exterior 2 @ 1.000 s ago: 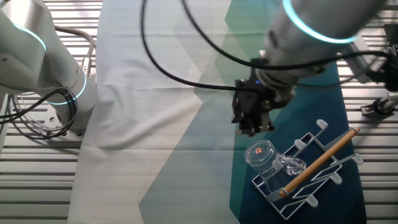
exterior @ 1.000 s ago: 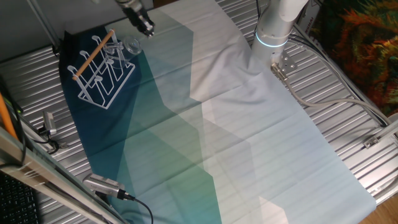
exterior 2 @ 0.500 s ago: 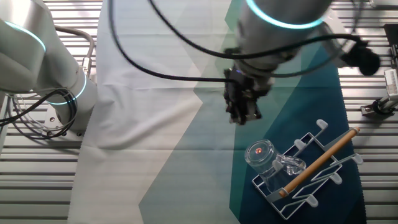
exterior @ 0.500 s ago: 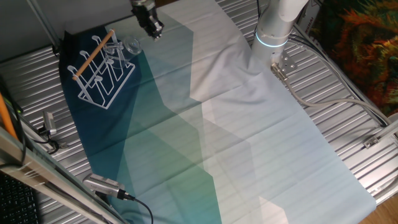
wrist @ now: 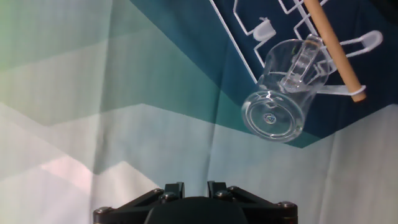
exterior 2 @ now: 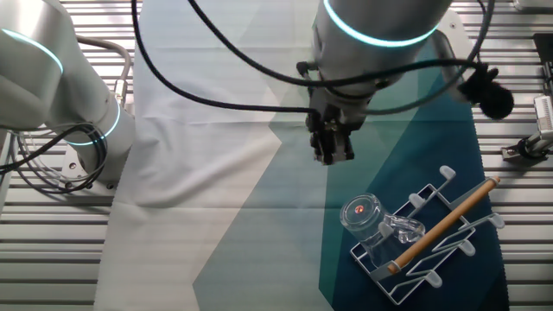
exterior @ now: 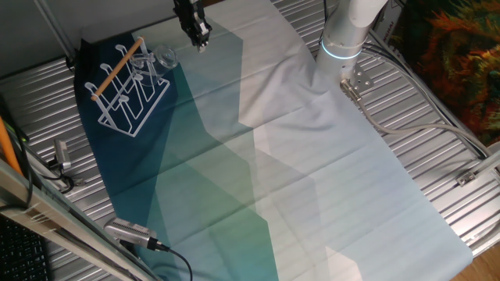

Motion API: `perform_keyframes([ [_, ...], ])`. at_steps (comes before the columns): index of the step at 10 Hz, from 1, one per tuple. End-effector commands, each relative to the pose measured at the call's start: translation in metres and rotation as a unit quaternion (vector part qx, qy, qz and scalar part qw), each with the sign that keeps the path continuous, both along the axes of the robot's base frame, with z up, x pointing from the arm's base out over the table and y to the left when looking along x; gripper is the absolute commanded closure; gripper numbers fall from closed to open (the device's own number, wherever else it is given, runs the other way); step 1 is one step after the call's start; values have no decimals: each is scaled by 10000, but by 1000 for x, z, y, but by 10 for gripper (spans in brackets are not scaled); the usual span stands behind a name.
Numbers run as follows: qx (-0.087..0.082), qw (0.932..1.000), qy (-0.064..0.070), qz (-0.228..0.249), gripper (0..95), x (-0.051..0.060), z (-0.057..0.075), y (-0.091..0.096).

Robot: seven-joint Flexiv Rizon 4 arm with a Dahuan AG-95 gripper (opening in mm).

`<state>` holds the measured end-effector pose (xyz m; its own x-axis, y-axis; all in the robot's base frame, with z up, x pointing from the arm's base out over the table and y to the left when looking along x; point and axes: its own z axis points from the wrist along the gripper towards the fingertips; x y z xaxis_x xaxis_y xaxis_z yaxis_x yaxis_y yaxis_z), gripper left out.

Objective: Put the cup on the cup rack

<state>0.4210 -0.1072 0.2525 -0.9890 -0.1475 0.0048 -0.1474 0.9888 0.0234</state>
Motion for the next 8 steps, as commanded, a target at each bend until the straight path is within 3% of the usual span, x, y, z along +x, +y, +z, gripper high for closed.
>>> perform_keyframes([
  [1,-33,10000,-61,38,760,-5,-9,0],
  [4,-117,9998,-55,121,760,-6,-9,0],
  [8,-78,9997,-70,211,760,-6,-9,0],
])
